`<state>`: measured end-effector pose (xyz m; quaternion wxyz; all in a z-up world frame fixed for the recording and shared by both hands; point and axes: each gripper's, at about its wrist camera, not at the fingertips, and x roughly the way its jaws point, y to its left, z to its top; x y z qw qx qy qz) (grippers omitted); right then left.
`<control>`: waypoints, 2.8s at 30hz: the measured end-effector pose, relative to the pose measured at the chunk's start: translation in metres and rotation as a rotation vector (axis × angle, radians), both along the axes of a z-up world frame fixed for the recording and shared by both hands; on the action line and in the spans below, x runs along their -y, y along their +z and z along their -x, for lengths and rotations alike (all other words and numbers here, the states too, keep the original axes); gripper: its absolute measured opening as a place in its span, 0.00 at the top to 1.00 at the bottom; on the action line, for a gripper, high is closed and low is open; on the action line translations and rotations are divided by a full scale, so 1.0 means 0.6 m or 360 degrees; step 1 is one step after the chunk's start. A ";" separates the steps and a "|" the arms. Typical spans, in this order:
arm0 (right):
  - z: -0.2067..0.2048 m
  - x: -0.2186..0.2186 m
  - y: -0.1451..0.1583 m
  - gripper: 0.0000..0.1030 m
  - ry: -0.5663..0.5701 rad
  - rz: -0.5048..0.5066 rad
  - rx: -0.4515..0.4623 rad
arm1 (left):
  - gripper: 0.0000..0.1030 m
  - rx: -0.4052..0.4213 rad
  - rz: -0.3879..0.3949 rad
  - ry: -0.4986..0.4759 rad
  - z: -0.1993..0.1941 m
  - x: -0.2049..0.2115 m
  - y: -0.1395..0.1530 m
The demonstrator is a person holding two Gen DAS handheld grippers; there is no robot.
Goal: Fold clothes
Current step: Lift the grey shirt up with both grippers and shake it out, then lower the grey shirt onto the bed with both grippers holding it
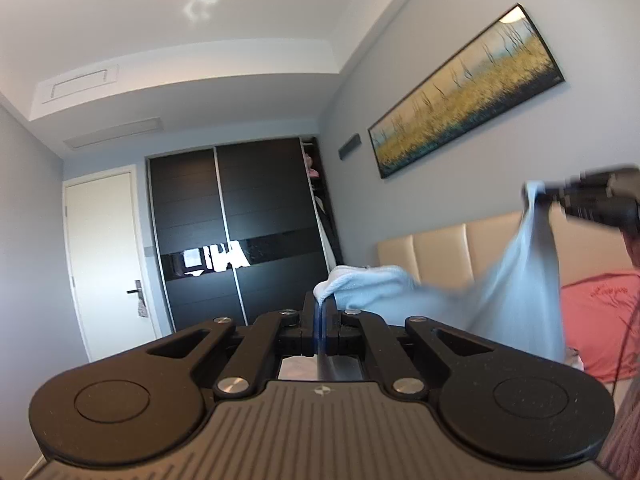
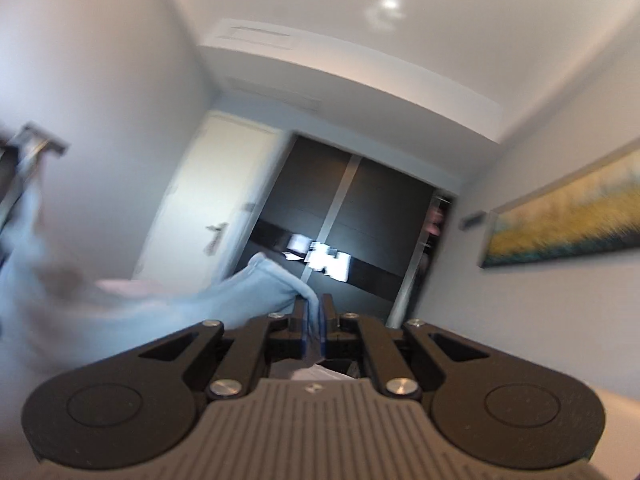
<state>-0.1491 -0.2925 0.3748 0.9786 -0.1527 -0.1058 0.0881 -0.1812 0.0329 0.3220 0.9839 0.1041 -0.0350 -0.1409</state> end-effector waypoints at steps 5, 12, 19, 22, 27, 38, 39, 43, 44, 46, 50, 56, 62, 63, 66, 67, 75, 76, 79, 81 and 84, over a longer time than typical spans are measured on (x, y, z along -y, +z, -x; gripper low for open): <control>0.003 -0.001 0.008 0.94 0.0050 0.0013 0.0016 | 1.00 0.0016 0.0243 0.0116 -0.013 -0.061 0.018; -0.003 -0.004 -0.011 0.95 0.0037 -0.0044 0.0033 | 1.00 -0.0045 0.0066 0.0012 -0.003 -0.039 0.002; -0.049 0.001 -0.049 0.95 0.0024 -0.0054 -0.0098 | 1.00 -0.0281 -0.0050 -0.0057 -0.071 -0.032 -0.049; -0.075 -0.006 -0.074 0.95 0.0032 -0.0038 -0.0176 | 1.00 -0.0448 -0.0047 -0.0120 -0.107 -0.043 -0.089; -0.133 -0.014 -0.142 0.95 0.0028 -0.0020 -0.0351 | 1.00 -0.0792 -0.0042 -0.0255 -0.183 -0.070 -0.190; -0.305 -0.021 -0.364 0.95 -0.0061 0.0048 -0.0817 | 1.00 -0.1446 -0.0152 -0.0416 -0.345 -0.038 -0.435; -0.318 -0.020 -0.381 0.95 -0.0063 0.0054 -0.0862 | 1.00 -0.1469 -0.0135 -0.0420 -0.359 -0.032 -0.445; -0.364 -0.010 -0.439 0.95 -0.0089 0.0046 -0.0983 | 1.00 -0.1511 -0.0085 -0.0410 -0.389 -0.018 -0.473; -0.373 -0.007 -0.448 0.95 -0.0092 0.0035 -0.1009 | 0.96 -0.1518 -0.0080 -0.0407 -0.393 -0.016 -0.476; -0.392 -0.003 -0.459 0.95 -0.0086 0.0014 -0.1047 | 0.85 -0.1512 -0.0072 -0.0376 -0.398 -0.013 -0.479; -0.402 -0.001 -0.471 0.95 -0.0058 0.0003 -0.1065 | 0.68 -0.1463 -0.0027 -0.0264 -0.400 -0.013 -0.472; -0.398 0.012 -0.468 0.95 -0.0034 -0.0063 -0.1098 | 0.64 -0.1433 -0.0008 -0.0143 -0.380 0.005 -0.442; -0.390 0.020 -0.464 0.95 -0.0013 -0.0083 -0.1084 | 0.64 -0.1571 -0.0002 -0.0104 -0.372 0.040 -0.455; -0.389 0.022 -0.464 0.95 -0.0012 -0.0090 -0.1087 | 0.64 -0.1578 -0.0025 -0.0091 -0.371 0.047 -0.460; -0.386 0.027 -0.463 0.94 -0.0011 -0.0101 -0.1084 | 0.72 -0.1614 -0.0111 -0.0025 -0.373 0.064 -0.481; -0.386 0.029 -0.462 0.94 -0.0011 -0.0106 -0.1084 | 0.75 -0.1618 -0.0128 -0.0005 -0.372 0.067 -0.485; -0.382 0.032 -0.461 0.94 0.0006 -0.0123 -0.1074 | 0.74 -0.1343 -0.0324 0.0112 -0.319 0.103 -0.455; -0.381 0.031 -0.460 0.94 0.0011 -0.0124 -0.1073 | 0.74 -0.1345 -0.0341 0.0109 -0.318 0.107 -0.457; -0.379 0.029 -0.458 0.94 0.0028 -0.0125 -0.1066 | 0.74 -0.1394 -0.0339 0.0149 -0.324 0.111 -0.472; -0.377 0.028 -0.456 0.94 0.0036 -0.0119 -0.1057 | 0.75 -0.1413 -0.0323 0.0170 -0.328 0.108 -0.480; -0.375 0.027 -0.456 0.94 0.0042 -0.0111 -0.1049 | 0.75 -0.1443 -0.0286 0.0168 -0.337 0.102 -0.489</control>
